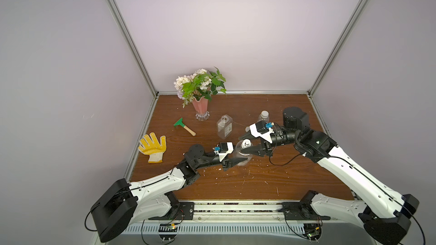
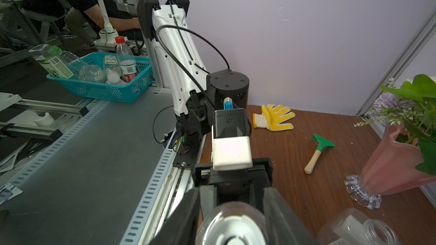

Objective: Screw on the bottle caps
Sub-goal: Screw the bottle cap onto the plastic bottle.

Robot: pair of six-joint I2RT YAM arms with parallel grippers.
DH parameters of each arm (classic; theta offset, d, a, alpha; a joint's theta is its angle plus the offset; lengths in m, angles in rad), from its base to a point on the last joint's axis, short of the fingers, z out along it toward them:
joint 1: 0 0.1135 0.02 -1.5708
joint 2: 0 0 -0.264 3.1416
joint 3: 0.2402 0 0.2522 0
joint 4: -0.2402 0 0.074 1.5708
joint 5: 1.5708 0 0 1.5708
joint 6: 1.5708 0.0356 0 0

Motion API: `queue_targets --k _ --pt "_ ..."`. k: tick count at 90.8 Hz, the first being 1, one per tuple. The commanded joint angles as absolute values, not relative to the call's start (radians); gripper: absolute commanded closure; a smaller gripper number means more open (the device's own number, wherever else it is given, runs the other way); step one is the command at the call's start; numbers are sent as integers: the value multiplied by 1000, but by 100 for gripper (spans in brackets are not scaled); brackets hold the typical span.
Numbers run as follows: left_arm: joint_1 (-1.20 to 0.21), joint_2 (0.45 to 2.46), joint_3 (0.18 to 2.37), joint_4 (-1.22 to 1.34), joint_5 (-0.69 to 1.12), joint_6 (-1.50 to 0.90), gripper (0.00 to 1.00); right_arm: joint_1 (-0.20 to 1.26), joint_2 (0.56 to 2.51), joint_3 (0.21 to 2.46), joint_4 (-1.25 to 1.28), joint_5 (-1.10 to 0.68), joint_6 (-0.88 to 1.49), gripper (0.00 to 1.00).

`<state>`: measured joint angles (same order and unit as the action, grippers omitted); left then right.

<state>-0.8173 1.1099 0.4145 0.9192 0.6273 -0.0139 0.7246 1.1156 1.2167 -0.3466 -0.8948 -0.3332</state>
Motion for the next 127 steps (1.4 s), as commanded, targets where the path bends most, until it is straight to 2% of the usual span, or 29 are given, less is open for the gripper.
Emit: queue_targets --k 1,9,33,60,83,91,107,127 --pt "-811 1096 449 936 634 -5 61 731 1117 1209 -318 -893 -331 50" --pt "-810 1096 449 936 633 -6 61 734 1121 1206 -320 -883 -333 52" --pt "-810 1101 452 942 617 -8 62 739 1117 1191 -314 -828 -336 69" --pt "-810 1117 487 947 549 3 62 754 1098 1150 -235 -633 -261 100" --pt "-810 1145 496 961 456 16 62 787 1077 1072 -96 -375 -88 100" --pt "-811 1154 494 961 414 16 62 808 1083 1056 -78 -236 -36 100" --pt "-810 1176 479 965 238 2 63 836 1116 1020 -48 -34 74 100" --pt "-813 1216 465 964 146 4 63 863 1175 972 -8 115 210 100"
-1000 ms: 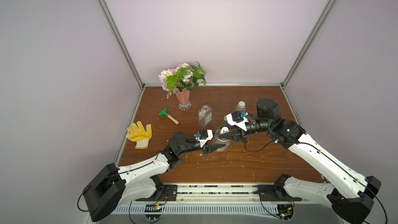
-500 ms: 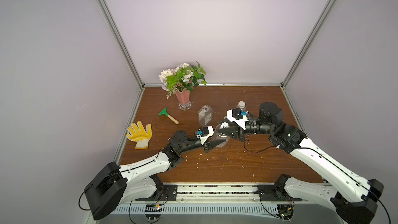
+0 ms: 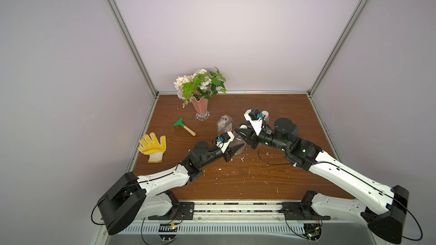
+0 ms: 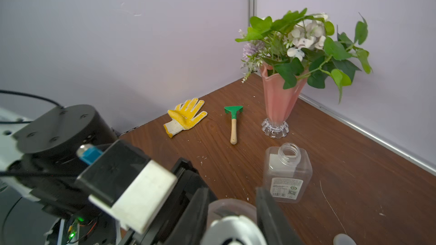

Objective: Screw on the bottle caps
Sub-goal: Screw the bottle cap onto the plastic bottle.

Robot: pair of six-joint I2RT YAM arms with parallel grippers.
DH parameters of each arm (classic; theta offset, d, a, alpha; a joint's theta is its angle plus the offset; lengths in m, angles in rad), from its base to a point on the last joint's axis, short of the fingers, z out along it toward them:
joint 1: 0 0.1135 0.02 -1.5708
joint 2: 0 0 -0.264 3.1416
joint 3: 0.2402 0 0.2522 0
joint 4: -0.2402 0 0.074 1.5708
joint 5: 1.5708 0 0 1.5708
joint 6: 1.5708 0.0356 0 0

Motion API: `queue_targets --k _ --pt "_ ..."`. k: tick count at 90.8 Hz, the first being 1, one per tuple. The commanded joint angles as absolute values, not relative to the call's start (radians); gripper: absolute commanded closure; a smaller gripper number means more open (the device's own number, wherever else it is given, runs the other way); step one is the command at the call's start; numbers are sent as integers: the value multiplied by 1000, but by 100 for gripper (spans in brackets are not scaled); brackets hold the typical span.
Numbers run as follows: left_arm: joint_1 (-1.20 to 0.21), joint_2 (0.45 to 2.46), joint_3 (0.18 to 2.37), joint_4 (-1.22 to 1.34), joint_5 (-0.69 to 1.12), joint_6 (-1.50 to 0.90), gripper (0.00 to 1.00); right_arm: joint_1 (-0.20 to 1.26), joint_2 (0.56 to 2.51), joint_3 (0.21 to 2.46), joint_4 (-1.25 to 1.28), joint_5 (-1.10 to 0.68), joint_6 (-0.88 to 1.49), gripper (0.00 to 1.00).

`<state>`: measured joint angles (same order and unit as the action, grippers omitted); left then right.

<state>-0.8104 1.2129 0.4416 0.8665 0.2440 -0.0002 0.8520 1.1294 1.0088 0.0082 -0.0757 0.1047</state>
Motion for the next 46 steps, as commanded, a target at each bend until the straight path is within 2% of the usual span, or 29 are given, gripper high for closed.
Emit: queue_targets --k 1,13,33,37,46 --pt "-812 1219 466 964 143 5 63 865 1179 971 -7 121 215 100" --pt "-818 1244 468 964 89 8 63 889 1204 960 5 212 259 100" --pt "-819 1266 461 964 68 12 63 891 1183 984 -24 208 224 100" --pt "-819 1271 459 965 69 11 63 889 1165 989 -35 195 209 91" --pt "-820 1281 460 964 69 12 63 880 1116 996 -57 125 178 63"
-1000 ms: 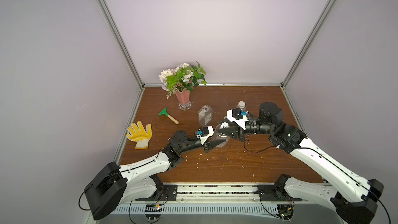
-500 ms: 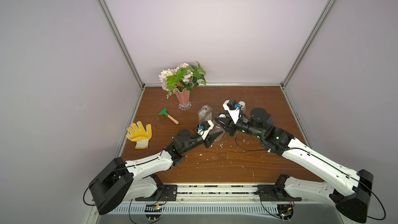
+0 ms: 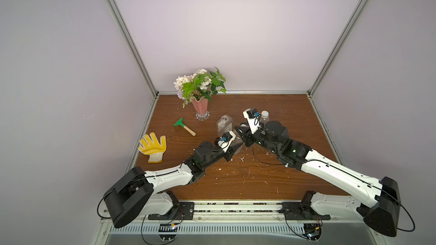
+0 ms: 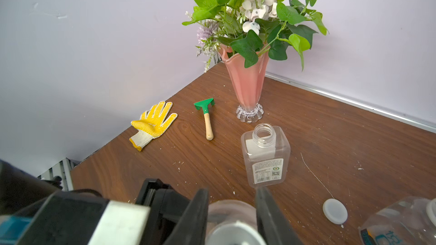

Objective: Screw on the bottle caps
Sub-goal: Screw the bottle cap onto the plastic bottle.

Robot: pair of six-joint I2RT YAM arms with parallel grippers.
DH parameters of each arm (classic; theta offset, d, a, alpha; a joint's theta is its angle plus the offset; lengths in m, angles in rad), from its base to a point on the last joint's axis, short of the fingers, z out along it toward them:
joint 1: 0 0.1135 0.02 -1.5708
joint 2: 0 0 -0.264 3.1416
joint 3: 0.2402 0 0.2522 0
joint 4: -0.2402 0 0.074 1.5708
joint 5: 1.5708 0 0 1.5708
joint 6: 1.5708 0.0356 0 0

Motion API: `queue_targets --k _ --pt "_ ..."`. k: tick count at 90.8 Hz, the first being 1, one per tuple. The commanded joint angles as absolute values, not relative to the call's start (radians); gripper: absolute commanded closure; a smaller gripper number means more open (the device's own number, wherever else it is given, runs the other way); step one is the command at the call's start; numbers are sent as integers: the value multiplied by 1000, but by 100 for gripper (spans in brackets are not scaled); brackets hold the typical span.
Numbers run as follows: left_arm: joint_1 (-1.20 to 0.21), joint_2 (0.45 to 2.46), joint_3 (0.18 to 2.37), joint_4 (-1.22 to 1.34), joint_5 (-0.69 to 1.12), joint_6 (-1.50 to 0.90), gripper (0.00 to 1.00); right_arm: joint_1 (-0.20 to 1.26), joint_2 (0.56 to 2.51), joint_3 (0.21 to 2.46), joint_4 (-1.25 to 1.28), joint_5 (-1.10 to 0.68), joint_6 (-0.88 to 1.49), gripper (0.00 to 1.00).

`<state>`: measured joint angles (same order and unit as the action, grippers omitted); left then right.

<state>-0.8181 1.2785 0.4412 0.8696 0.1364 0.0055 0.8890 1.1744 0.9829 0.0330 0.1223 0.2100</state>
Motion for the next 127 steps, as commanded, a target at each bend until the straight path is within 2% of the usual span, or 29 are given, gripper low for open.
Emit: queue_targets --k 1,9,21,42,53,65,84,127 --pt "-819 1281 460 964 70 11 63 880 1110 997 -63 118 175 61" --pt "-820 1286 461 964 80 9 63 870 1070 1006 -104 53 152 43" --pt "-820 1285 462 964 115 8 63 851 1013 1005 -162 -16 91 24" --pt "-820 1274 465 962 299 18 63 742 968 1014 -229 -262 -38 8" --pt "-819 1266 479 930 421 32 63 720 962 1074 -303 -389 -201 1" --pt "-819 1254 492 910 532 40 63 696 944 1111 -315 -450 -292 1" --pt "-820 1244 504 910 616 36 63 692 989 1121 -298 -592 -309 2" --pt "-819 1236 505 917 613 29 63 692 1013 1085 -305 -585 -319 50"
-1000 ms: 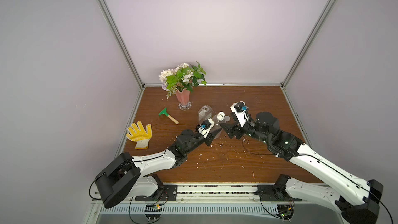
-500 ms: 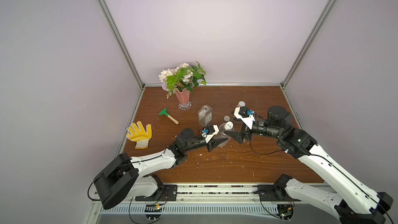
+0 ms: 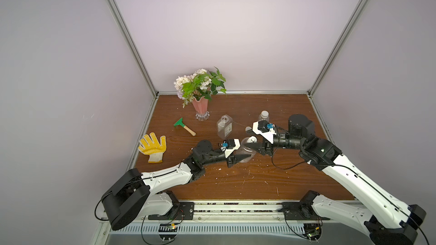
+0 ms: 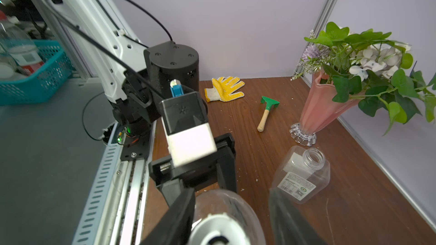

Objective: Screw on the bottle caps
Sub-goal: Screw the bottle cap onto the plastic bottle.

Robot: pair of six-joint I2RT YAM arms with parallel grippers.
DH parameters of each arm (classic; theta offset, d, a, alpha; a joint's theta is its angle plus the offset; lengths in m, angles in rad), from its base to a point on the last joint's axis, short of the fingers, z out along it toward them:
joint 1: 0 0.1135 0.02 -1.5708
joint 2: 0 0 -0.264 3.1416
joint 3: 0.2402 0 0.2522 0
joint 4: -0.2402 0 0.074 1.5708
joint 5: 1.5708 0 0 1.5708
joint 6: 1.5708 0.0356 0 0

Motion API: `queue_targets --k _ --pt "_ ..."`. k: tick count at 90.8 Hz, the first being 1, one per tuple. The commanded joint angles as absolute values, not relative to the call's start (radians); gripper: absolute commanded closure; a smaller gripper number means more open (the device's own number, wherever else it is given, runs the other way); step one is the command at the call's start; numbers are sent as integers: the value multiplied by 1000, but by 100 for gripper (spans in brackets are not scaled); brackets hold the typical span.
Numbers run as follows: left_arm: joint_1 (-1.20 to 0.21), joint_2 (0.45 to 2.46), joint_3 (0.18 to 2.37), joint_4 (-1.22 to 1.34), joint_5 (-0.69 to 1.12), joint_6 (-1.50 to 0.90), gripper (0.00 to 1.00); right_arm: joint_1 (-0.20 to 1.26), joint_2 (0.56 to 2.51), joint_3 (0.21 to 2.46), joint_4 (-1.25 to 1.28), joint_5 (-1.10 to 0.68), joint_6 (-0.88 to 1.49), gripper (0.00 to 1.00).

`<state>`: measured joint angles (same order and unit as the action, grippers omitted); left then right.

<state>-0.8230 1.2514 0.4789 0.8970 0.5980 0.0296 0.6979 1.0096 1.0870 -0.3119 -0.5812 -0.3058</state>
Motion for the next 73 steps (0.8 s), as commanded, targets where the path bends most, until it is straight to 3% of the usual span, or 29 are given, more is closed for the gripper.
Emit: queue_targets --k 1,30,40,64,73 --pt "-820 1236 505 916 613 28 63 692 1014 1084 -306 -585 -318 51" --pt "-819 1224 504 928 519 24 64 692 1033 1052 -279 -551 -259 82" --pt "-820 1221 508 930 443 24 64 693 1038 1033 -229 -470 -175 99" --pt "-819 1221 501 930 293 19 63 697 1072 1015 -167 -213 61 100" --pt "-819 1226 500 931 280 15 57 700 1068 999 -152 -170 91 100"
